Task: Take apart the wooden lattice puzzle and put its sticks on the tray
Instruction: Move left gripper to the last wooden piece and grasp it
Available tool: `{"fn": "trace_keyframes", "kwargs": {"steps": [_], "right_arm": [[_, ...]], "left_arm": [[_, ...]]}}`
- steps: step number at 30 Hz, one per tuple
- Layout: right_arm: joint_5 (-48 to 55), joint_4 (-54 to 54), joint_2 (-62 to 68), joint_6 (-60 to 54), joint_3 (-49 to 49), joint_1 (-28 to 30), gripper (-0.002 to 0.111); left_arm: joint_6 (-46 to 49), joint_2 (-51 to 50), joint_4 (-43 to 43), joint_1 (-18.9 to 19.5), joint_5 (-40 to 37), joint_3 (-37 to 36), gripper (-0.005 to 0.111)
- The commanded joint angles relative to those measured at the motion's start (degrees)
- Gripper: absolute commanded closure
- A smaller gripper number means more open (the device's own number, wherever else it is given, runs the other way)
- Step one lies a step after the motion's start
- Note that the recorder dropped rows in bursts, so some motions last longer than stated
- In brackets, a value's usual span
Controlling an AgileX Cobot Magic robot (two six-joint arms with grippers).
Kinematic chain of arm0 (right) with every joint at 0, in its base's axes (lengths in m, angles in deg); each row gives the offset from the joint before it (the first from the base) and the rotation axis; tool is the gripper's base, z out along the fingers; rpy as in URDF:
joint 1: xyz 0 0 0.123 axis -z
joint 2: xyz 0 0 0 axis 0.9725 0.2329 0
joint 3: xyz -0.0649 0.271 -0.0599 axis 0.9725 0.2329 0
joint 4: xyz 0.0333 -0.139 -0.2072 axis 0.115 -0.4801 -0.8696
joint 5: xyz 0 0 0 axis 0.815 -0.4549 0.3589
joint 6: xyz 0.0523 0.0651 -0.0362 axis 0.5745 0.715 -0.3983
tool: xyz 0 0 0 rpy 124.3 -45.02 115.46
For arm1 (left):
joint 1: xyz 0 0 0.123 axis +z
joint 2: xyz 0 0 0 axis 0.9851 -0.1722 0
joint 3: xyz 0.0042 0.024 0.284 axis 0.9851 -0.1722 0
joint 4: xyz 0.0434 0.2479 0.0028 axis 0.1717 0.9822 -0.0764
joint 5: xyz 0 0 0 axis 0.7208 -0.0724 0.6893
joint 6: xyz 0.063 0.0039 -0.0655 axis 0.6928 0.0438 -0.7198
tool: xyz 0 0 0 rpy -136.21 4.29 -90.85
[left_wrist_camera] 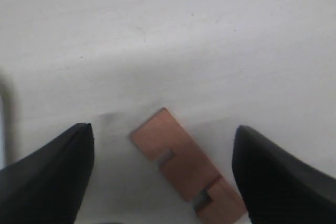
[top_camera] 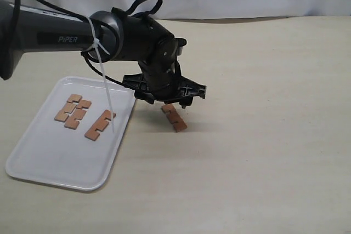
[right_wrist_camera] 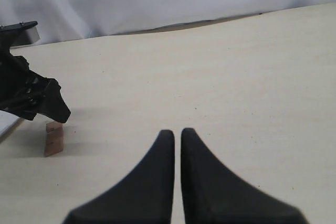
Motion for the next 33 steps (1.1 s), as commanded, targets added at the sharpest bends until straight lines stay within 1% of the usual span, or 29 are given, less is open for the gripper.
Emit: {"fn": "trace_keyframes", "kwargs": {"steps": [1, 16, 20, 33], "right_arm": [[-0.2, 0.0, -0.2, 0.2, 0.1, 0.1, 0.104], [-0.2, 0.0, -0.2, 0.2, 0.1, 0.1, 0.104], [-0.2, 0.0, -0.2, 0.2, 0.1, 0.1, 0.104], [-0.2, 0.0, -0.2, 0.2, 0.1, 0.1, 0.104]], "left_arm": [[-0.6, 0.1, 0.7, 0.1, -0.2, 0.3, 0.038], [-3.1, 0.0, 0.7, 0.1, -0.1, 0.3, 0.038], [-3.2, 0.0, 2.1, 0.1, -0.5, 0.3, 0.038], [-3.2, -1.6, 2.5, 0.0, -1.2, 0.3, 0.038]]}}
